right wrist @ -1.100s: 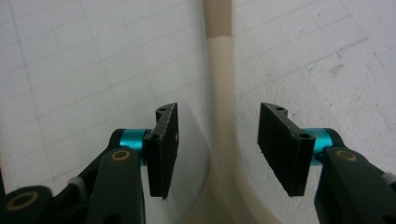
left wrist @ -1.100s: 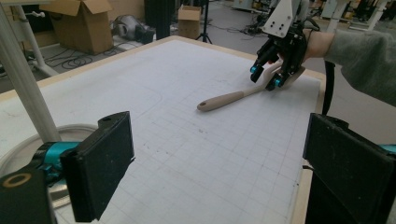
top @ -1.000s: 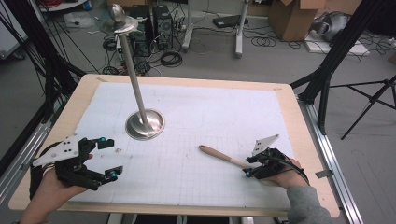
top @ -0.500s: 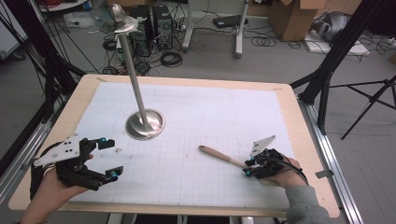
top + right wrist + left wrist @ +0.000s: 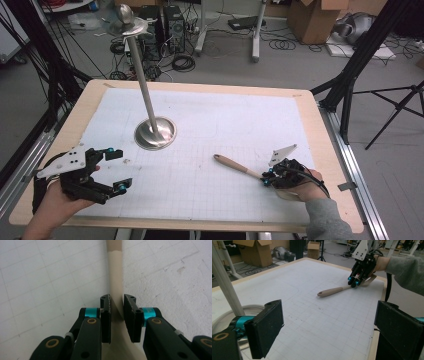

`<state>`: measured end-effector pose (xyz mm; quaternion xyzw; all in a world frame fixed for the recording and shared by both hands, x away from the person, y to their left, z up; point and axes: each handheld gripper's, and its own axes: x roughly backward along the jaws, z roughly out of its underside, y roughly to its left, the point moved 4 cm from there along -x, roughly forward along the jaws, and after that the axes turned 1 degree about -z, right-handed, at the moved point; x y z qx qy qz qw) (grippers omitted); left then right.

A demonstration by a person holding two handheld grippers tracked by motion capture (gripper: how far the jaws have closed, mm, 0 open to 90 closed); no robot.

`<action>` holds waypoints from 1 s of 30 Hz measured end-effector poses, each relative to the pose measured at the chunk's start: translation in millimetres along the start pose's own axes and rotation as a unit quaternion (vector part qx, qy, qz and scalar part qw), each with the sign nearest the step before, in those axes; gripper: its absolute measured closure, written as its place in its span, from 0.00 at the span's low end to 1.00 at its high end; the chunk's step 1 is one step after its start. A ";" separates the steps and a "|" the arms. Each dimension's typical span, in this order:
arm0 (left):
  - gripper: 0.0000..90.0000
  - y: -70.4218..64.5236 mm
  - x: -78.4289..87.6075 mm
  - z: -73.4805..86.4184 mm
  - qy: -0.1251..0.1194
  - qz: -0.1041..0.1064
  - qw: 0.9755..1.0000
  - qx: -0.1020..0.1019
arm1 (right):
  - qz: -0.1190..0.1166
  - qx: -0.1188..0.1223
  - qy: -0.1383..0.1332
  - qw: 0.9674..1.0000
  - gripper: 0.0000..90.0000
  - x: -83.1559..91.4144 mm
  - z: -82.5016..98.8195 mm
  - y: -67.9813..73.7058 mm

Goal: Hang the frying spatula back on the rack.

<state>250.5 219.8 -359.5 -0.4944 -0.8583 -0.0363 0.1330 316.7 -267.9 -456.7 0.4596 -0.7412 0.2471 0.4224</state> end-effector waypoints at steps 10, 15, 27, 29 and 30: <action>0.10 0.8 1.8 -0.7 -0.002 -0.001 1.000 0.000 | -0.010 -0.008 -0.005 1.000 0.85 0.7 0.7 -1.5; 0.10 1.5 3.6 -0.8 -0.004 -0.002 1.000 0.000 | -0.017 -0.013 -0.010 1.000 0.86 2.3 0.7 -0.9; 0.10 3.4 5.3 0.6 -0.007 -0.003 1.000 0.004 | -0.037 0.001 -0.062 0.997 0.86 19.7 -13.8 2.6; 0.10 3.5 5.4 0.8 -0.006 -0.003 1.000 0.005 | -0.037 0.002 -0.074 0.997 0.86 24.5 -18.7 3.2; 0.10 3.6 5.5 0.7 -0.007 -0.004 1.000 0.005 | -0.039 0.001 -0.081 0.996 0.86 26.8 -20.9 2.9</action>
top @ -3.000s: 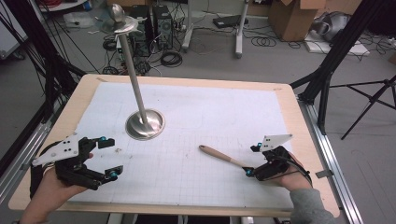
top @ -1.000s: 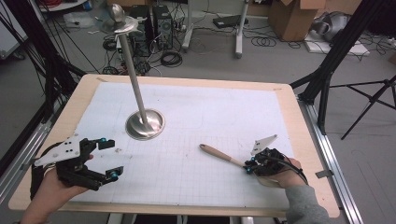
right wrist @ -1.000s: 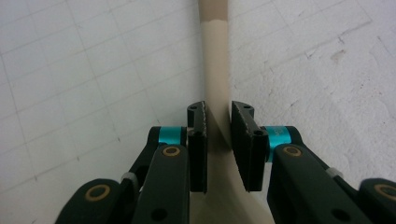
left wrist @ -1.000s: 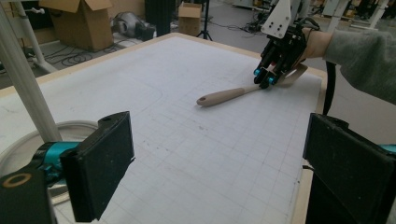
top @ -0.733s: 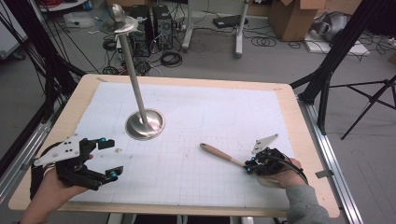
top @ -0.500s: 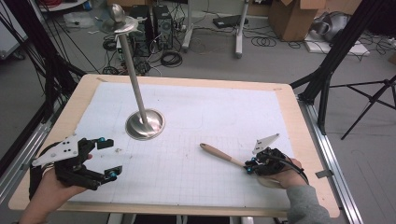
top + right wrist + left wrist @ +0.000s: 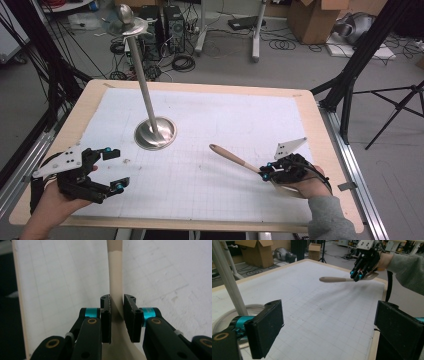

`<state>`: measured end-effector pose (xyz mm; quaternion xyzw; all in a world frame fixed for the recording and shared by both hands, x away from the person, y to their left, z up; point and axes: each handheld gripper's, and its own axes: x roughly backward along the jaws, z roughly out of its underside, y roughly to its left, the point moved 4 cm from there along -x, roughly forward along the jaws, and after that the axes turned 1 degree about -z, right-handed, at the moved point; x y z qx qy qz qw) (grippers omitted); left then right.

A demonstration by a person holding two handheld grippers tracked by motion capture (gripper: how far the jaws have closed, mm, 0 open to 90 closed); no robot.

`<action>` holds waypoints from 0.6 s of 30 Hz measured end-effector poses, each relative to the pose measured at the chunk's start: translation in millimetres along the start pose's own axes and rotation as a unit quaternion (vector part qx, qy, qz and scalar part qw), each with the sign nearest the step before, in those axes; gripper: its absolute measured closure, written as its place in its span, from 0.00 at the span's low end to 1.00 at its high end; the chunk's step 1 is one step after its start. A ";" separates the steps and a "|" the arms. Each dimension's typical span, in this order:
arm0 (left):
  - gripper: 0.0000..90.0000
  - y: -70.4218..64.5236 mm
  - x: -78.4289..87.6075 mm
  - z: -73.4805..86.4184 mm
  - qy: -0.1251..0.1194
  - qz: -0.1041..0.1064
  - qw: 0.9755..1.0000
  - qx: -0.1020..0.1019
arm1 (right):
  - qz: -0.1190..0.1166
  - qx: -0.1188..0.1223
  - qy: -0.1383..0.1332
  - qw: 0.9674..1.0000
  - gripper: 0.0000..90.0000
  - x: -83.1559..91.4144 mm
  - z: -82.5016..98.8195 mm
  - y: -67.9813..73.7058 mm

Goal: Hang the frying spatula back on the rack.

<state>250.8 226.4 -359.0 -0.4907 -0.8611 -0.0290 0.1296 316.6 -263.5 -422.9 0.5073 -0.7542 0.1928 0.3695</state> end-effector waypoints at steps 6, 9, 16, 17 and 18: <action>0.10 0.8 1.7 -0.1 -0.002 -0.001 1.000 0.000 | -0.019 0.004 -0.046 0.999 0.86 13.2 -17.0 3.0; 0.10 1.0 3.0 0.5 -0.002 -0.002 1.000 0.001 | -0.021 0.015 -0.052 0.998 0.86 19.3 -25.6 3.5; 0.10 3.0 6.1 3.6 -0.005 -0.004 1.000 0.005 | -0.021 0.035 -0.069 0.997 0.86 38.7 -56.2 6.6; 0.10 4.5 7.1 5.3 -0.006 -0.006 1.000 0.009 | -0.021 0.038 -0.070 0.997 0.86 40.7 -60.0 6.7; 0.10 5.6 8.0 6.4 -0.005 -0.007 1.000 0.009 | -0.022 0.043 -0.074 0.996 0.86 43.5 -66.6 6.7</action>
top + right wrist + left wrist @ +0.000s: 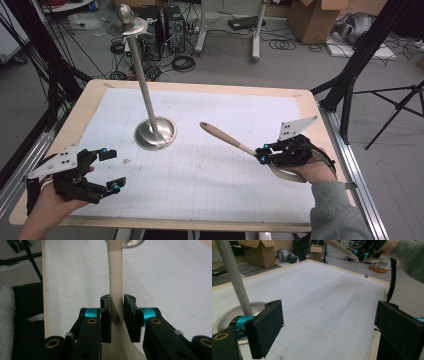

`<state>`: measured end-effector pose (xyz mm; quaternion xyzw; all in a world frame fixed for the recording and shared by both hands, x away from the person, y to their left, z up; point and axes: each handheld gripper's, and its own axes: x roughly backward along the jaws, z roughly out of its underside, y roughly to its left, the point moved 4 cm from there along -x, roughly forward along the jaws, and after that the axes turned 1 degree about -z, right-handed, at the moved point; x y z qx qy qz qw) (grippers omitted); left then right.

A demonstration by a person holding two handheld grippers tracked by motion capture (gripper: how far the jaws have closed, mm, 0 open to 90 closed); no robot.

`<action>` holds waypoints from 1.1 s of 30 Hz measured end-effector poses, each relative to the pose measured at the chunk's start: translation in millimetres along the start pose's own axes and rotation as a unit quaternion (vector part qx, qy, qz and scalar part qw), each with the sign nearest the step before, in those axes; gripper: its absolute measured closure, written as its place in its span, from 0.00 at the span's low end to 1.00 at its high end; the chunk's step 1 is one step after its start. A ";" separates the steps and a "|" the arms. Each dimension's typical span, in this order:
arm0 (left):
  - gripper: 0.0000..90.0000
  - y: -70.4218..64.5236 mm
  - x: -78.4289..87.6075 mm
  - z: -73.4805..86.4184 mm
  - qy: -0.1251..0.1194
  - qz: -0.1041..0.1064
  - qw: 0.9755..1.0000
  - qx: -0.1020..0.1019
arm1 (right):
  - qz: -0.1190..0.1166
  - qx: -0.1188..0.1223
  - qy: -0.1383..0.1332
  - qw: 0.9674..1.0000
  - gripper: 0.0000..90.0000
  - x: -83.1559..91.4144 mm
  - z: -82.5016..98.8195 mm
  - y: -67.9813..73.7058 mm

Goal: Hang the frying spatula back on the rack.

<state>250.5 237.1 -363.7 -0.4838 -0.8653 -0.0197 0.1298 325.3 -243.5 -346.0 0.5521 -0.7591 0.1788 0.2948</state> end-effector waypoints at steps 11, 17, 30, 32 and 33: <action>0.10 0.4 5.3 2.7 0.000 -0.002 1.000 0.002 | 0.007 0.028 -0.026 0.999 0.86 10.4 -59.5 -1.0; 0.10 -0.5 6.3 2.5 -0.003 -0.002 1.000 0.003 | 0.006 0.040 -0.033 0.999 0.86 9.6 -81.2 -2.4; 0.10 -1.4 9.5 2.2 -0.005 -0.001 1.000 0.006 | -0.003 0.044 -0.051 0.998 0.86 3.6 -109.5 -10.4; 0.10 -2.1 10.5 1.3 -0.006 -0.001 1.000 0.005 | -0.005 0.046 -0.053 0.998 0.86 3.2 -112.9 -11.3; 0.10 -2.3 10.7 1.1 -0.007 0.000 1.000 0.006 | -0.007 0.047 -0.055 0.997 0.86 3.2 -115.2 -11.9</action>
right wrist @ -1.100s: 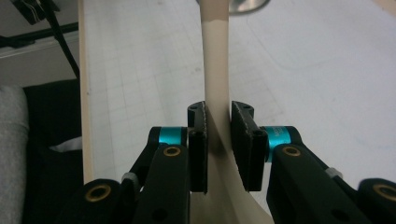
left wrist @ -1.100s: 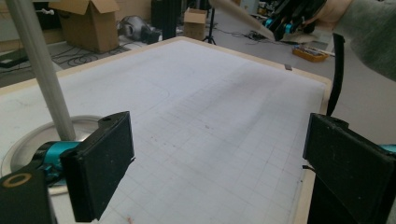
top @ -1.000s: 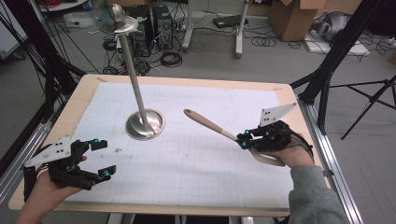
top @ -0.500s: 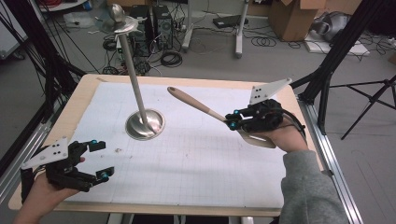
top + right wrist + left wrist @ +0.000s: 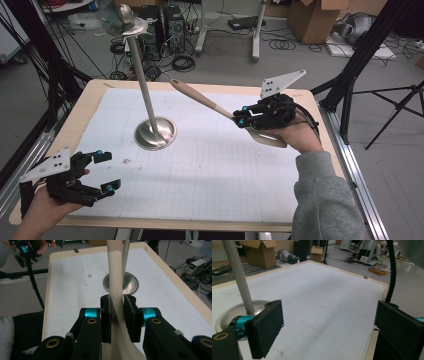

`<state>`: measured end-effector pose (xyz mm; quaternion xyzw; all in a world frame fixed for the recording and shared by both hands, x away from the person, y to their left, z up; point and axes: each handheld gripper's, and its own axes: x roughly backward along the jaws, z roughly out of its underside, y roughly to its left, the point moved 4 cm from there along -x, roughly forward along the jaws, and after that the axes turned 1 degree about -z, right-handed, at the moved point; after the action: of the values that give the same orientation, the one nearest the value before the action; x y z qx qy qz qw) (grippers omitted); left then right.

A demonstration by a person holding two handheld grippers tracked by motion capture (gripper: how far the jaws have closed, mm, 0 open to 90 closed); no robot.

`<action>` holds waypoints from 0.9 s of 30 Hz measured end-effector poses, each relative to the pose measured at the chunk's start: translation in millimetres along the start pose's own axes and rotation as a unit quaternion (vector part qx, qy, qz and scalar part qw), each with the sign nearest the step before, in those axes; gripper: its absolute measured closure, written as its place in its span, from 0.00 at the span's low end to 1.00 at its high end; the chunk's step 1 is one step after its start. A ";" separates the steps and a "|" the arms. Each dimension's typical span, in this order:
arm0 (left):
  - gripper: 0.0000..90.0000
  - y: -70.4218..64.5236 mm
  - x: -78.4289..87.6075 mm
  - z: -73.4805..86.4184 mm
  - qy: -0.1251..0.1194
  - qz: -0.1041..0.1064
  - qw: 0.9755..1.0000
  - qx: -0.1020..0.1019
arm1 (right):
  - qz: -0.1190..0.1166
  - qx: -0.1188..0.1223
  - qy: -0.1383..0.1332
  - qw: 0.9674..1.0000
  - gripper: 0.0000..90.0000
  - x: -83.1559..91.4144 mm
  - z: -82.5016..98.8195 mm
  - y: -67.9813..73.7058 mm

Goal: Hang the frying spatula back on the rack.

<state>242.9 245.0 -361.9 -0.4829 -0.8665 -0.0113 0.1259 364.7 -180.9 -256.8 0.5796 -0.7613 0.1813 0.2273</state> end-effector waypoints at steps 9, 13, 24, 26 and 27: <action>0.10 -0.3 2.1 1.1 0.001 0.000 1.000 0.001 | 0.004 0.007 -0.011 1.000 0.86 1.6 -19.7 -6.8; 0.10 -2.4 2.9 -1.3 -0.003 0.002 1.000 0.000 | 0.005 0.011 -0.011 1.000 0.85 2.3 -30.5 -9.1; 0.10 -4.1 6.6 -2.4 -0.010 0.002 1.000 0.003 | 0.020 0.012 -0.018 1.000 0.85 3.8 -54.9 -14.3; 0.10 -4.1 7.2 -2.3 -0.010 0.002 1.000 0.001 | 0.023 0.010 -0.022 0.999 0.85 3.4 -59.4 -15.7; 0.10 -4.2 7.3 -2.3 -0.010 0.002 1.000 0.001 | 0.025 0.010 -0.022 0.999 0.85 3.4 -61.0 -16.5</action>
<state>236.2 248.4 -357.6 -0.4848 -0.8667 -0.0056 0.1175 388.2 -155.1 -204.0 0.5663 -0.7786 0.1819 0.2000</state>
